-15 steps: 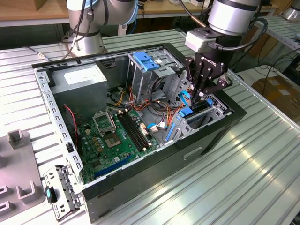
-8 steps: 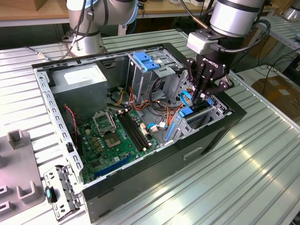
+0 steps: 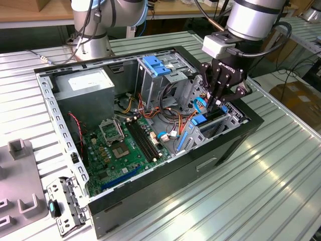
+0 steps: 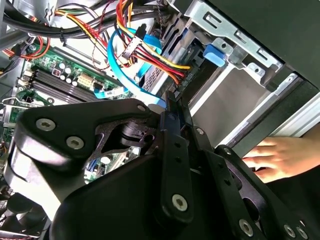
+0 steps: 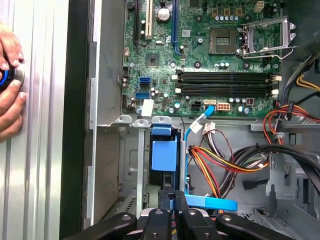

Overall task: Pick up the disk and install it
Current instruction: 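Insert the second disk wire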

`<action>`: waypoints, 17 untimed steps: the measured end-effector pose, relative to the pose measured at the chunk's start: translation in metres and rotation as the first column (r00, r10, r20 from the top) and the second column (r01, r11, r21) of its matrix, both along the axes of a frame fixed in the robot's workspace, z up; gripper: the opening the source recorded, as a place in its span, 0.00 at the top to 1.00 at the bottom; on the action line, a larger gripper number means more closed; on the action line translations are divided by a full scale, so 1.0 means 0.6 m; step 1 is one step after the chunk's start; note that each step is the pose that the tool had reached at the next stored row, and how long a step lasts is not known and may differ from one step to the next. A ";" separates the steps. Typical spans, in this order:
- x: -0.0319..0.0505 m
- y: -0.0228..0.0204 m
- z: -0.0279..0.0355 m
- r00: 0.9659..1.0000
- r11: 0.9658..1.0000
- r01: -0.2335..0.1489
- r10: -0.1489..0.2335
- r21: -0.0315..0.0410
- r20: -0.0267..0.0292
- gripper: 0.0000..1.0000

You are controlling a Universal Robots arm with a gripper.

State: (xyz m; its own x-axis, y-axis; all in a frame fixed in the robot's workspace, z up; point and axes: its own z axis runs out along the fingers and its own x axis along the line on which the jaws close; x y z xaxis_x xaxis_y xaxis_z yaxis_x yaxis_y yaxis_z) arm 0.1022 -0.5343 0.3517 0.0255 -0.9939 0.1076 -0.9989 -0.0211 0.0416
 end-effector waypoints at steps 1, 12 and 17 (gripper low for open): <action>0.000 -0.0002 0.000 1.000 1.000 0.000 0.000 0.001 0.001 0.84; 0.000 -0.0060 -0.001 1.000 1.000 0.000 0.000 0.028 0.016 0.84; 0.001 -0.0158 -0.001 1.000 0.999 0.000 -0.001 0.054 0.016 0.84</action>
State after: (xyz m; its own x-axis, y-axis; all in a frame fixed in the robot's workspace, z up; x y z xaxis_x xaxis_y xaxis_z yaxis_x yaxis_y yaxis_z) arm 0.1030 -0.5438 0.3508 0.0241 -0.9982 0.0544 -0.9994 -0.0227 0.0247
